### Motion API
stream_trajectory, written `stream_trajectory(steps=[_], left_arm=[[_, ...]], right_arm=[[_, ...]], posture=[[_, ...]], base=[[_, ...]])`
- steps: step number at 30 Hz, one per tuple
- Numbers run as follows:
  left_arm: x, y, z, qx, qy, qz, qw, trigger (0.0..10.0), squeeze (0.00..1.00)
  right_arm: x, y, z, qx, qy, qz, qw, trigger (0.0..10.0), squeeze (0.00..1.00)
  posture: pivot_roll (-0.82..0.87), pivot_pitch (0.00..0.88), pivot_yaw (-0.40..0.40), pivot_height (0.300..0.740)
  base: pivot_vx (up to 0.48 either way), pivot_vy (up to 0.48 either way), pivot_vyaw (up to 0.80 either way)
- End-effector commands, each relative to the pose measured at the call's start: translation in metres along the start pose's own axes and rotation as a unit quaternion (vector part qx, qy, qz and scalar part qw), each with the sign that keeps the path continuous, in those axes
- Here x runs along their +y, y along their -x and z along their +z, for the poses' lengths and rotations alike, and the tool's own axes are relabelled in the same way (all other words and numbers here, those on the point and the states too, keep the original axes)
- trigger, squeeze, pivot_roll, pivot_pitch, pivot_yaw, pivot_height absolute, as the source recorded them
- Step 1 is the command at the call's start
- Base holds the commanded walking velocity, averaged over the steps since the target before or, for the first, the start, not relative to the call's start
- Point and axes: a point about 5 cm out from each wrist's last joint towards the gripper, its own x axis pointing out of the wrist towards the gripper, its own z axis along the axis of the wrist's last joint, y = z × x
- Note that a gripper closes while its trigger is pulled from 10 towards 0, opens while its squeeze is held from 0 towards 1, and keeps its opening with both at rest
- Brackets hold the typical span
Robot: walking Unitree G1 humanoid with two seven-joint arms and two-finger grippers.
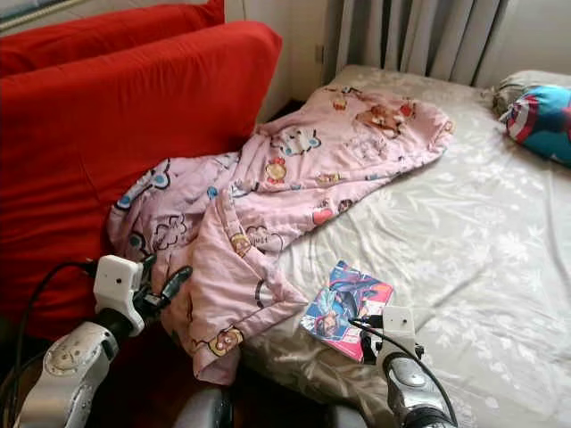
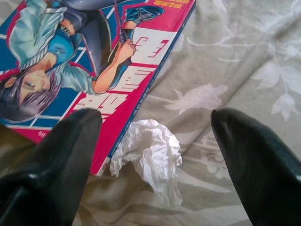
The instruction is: Clean up the room
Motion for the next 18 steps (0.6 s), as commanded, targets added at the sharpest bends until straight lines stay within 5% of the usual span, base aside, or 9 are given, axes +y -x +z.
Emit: stream_trajectory(steps=[1, 18], left_arm=[[0.003, 0.004, 0.007, -0.005, -0.004, 0.006, 1.0, 10.0, 0.0], [0.007, 0.026, 0.01, 0.02, -0.014, 0.009, 1.0, 10.0, 0.0]], right_arm=[[-0.002, 0.0, -0.005, 0.017, -0.021, -0.01, 1.0, 10.0, 0.0], [-0.004, 0.003, -0.015, 0.027, -0.059, -0.025, 0.998, 10.0, 0.0]], posture=[[0.14, 0.167, 0.026, 0.642], [0.18, 0.253, 0.074, 0.642]], base=[[0.0, 0.0, 0.0], [0.0, 0.0, 0.0]])
